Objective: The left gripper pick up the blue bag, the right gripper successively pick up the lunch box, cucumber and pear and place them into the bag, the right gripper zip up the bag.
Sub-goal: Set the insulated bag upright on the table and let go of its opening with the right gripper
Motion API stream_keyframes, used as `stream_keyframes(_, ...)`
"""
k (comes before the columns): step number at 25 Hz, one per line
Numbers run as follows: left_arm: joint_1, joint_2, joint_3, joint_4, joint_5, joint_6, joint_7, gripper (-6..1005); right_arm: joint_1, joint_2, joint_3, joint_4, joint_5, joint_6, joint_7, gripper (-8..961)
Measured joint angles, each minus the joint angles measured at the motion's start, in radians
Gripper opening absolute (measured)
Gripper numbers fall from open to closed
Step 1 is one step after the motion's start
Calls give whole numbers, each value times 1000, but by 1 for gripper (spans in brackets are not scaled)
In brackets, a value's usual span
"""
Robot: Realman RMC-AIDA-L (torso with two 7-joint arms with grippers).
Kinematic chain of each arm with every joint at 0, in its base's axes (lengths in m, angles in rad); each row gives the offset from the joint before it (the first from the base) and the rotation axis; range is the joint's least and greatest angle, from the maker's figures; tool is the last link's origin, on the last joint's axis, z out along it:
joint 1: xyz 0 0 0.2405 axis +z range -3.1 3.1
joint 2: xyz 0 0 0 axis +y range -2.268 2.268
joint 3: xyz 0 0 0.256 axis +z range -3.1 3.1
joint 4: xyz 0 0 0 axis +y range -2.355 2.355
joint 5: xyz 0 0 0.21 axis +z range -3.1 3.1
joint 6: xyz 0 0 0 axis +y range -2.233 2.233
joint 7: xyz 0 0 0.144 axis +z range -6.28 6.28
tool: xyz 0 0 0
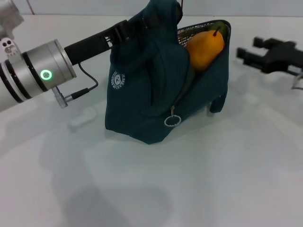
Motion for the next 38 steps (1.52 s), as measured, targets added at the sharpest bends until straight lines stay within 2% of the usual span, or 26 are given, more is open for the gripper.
stream_keyframes(3, -1, 0, 0, 0, 0, 0, 0, 44, 44, 24, 0, 21, -83, 37, 34, 616)
stream_keyframes(7, 1, 0, 0, 0, 0, 0, 0, 44, 64, 46, 0, 23, -134, 69, 54, 615)
stream_keyframes(38, 1, 0, -11, 0, 0, 12, -3, 44, 117, 65, -60, 37, -142, 197, 47, 607)
